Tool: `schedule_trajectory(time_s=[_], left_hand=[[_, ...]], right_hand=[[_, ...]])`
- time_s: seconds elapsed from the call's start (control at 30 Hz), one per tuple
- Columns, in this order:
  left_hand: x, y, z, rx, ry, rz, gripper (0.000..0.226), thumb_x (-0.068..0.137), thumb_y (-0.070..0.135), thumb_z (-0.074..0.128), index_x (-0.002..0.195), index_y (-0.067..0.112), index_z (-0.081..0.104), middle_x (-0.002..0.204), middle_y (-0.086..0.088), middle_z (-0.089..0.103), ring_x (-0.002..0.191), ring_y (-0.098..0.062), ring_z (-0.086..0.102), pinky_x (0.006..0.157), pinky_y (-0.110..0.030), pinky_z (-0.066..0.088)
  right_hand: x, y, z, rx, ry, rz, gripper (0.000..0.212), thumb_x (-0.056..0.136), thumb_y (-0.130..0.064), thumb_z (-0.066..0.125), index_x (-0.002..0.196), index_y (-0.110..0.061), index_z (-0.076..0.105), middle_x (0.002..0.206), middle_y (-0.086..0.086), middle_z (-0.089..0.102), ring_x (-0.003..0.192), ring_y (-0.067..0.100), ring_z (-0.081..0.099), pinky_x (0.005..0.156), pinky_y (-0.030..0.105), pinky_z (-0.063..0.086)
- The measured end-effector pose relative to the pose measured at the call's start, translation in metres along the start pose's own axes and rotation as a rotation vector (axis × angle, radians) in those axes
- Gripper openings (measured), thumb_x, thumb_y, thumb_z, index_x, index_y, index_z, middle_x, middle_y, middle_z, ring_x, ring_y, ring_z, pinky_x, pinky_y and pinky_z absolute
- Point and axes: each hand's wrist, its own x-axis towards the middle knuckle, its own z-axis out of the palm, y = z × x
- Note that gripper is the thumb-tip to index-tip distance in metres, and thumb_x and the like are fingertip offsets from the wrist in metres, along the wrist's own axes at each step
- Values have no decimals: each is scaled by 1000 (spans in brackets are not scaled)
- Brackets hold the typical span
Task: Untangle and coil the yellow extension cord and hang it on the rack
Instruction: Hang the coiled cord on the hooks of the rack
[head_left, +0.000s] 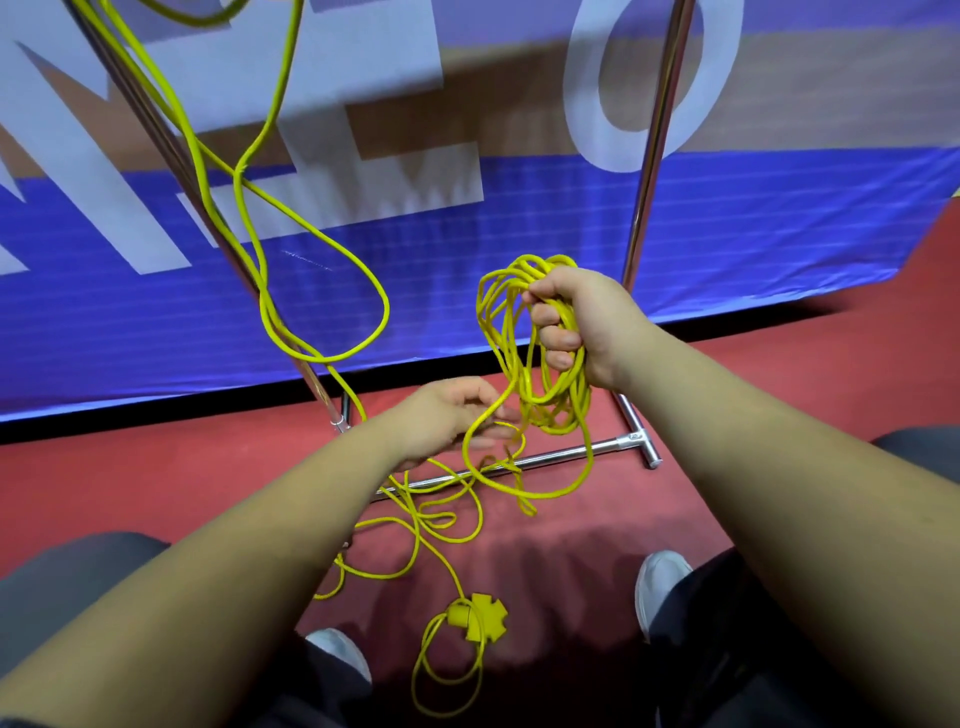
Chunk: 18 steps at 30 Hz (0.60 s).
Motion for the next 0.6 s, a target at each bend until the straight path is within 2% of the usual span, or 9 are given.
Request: schedule_trajectory(time_s=[0.07,0.17,0.23,0.3,0.43,0.5,0.6], left_hand=[[-8,1,5,-201,-152,-117,14,100,1,61,110,9,57,124,-10,73,112,-30,73,87,-33,63],[-11,0,16,-183,-229,-191,24,99,9,65,120,11,53,131,-11,70,98,-21,75,71,-23,61],[-10,1,25,-152,-262,-164,24,99,9,66,120,12,58,121,-13,74,81,-10,70,65,-18,55],[-10,2,31,-130,-260,-129,26,99,6,65,123,14,64,105,-10,76,71,-7,63,65,-16,51],[-10,6,37,-177,-158,-64,36,97,-2,64,130,11,64,90,1,75,77,-8,70,74,-18,56],[-9,9,37,-238,-10,-67,37,93,-3,69,127,13,64,80,5,70,76,-11,71,76,-27,63],[-4,11,35,-257,219,-99,36,93,-3,71,121,19,66,74,3,65,75,-16,71,75,-39,65]], right_hand=[[1,1,-2,-5,12,-15,15,98,-21,52,88,-12,58,62,-3,40,36,11,25,39,22,22],[2,1,-5,-9,29,-26,15,98,-20,51,88,-12,58,62,-3,41,36,12,25,39,23,23],[2,2,-4,-11,26,-26,16,98,-20,51,87,-12,58,62,-3,40,36,12,25,39,22,23],[2,2,-4,-15,23,-23,16,98,-20,51,87,-12,58,62,-3,40,36,11,25,39,22,23],[6,1,-4,13,7,-11,16,98,-21,50,87,-12,57,62,-4,40,36,11,25,39,23,22],[8,0,-4,60,10,-2,15,98,-21,50,87,-13,57,63,-4,41,37,10,26,38,23,23],[10,-3,-5,80,39,2,15,99,-21,50,87,-14,56,63,-4,42,37,10,26,37,23,24]])
